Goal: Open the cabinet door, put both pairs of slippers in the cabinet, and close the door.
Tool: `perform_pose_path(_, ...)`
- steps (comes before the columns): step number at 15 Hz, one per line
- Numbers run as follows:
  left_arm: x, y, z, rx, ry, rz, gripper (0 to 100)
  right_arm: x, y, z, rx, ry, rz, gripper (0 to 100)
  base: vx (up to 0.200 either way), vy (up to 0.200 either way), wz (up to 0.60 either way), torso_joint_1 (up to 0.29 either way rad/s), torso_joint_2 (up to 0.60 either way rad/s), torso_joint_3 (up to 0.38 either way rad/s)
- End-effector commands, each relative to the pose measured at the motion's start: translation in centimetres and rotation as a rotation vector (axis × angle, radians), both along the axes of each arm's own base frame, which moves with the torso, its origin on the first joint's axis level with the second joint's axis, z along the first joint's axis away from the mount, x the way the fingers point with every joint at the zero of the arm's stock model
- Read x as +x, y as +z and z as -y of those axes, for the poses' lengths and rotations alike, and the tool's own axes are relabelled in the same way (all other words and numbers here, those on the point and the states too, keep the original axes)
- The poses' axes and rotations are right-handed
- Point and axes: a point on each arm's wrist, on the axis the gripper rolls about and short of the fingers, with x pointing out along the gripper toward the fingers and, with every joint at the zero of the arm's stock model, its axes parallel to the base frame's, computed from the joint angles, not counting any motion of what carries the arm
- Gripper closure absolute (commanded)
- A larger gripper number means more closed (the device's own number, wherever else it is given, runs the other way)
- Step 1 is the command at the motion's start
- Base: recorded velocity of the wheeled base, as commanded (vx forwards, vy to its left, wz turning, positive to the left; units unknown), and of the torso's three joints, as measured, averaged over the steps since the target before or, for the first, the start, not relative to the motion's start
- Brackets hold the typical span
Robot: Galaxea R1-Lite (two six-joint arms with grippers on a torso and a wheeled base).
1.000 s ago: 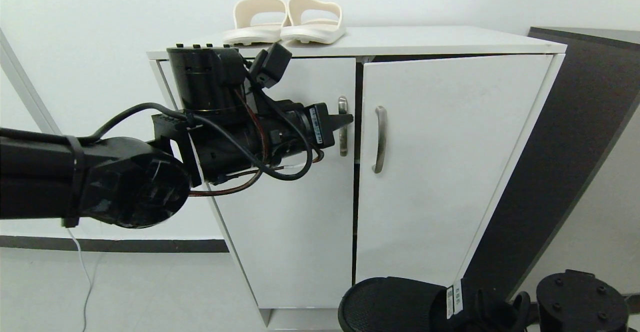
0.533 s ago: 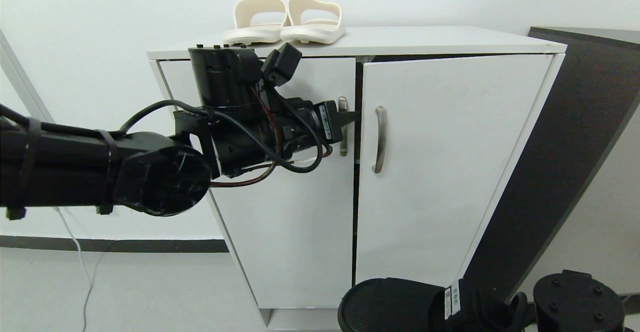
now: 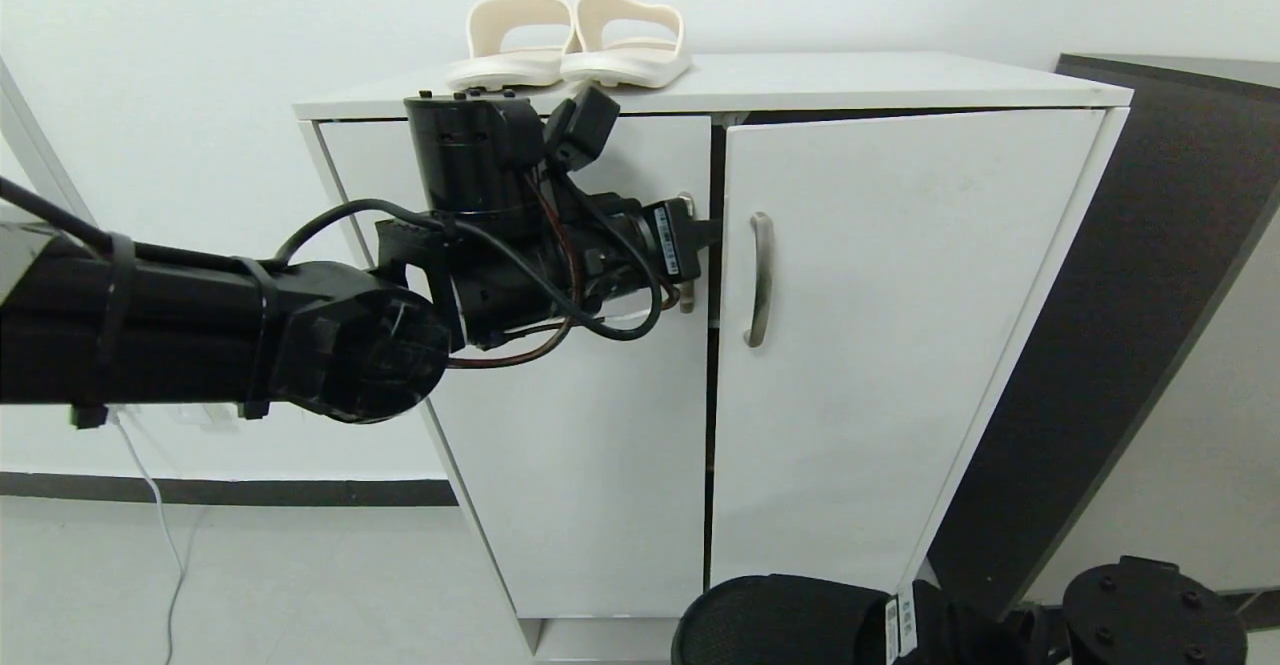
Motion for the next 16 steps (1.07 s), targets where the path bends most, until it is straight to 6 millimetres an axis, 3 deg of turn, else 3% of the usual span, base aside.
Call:
perform_pose_path(1,-0.1,-0.1,0.5,-0.001,-0.012,0.000,100,-0.3,-0.1,0.0,-0.006,0.012,-0.005,100,0.000,0.000,0.00,0.000,0.00,0.000)
perform_pose_path(4,-0.1,-0.2,0.7,0.001,-0.017,-0.002,100,-1.1,-0.3,-0.2,-0.016,0.046,-0.012,100,0.000,0.000,0.00,0.000,0.00,0.000)
perform_pose_path(9,-0.7,-1.2,2.5,-0.006,-0.063,0.013,100,-3.5,-1.1,-0.2,-0.052,0.144,-0.031,100,-0.200,0.000,0.00,0.004,0.00,0.005)
perform_pose_path(12,-3.6,-1.6,4.7,-0.026,-0.158,0.037,100,-3.7,-1.0,-0.1,-0.042,0.159,-0.011,100,-0.200,0.000,0.00,0.001,0.00,0.001)
perform_pose_path(13,-5.1,-2.0,6.2,-0.041,-0.221,0.054,100,-3.8,-1.0,-0.1,-0.038,0.165,-0.008,100,-0.200,0.000,0.00,0.002,0.00,0.002)
perform_pose_path(16,-5.2,-1.9,6.7,-0.072,-0.230,0.087,100,-3.8,-1.0,-0.1,-0.035,0.167,-0.001,100,-0.067,0.000,0.00,0.001,0.00,-0.001)
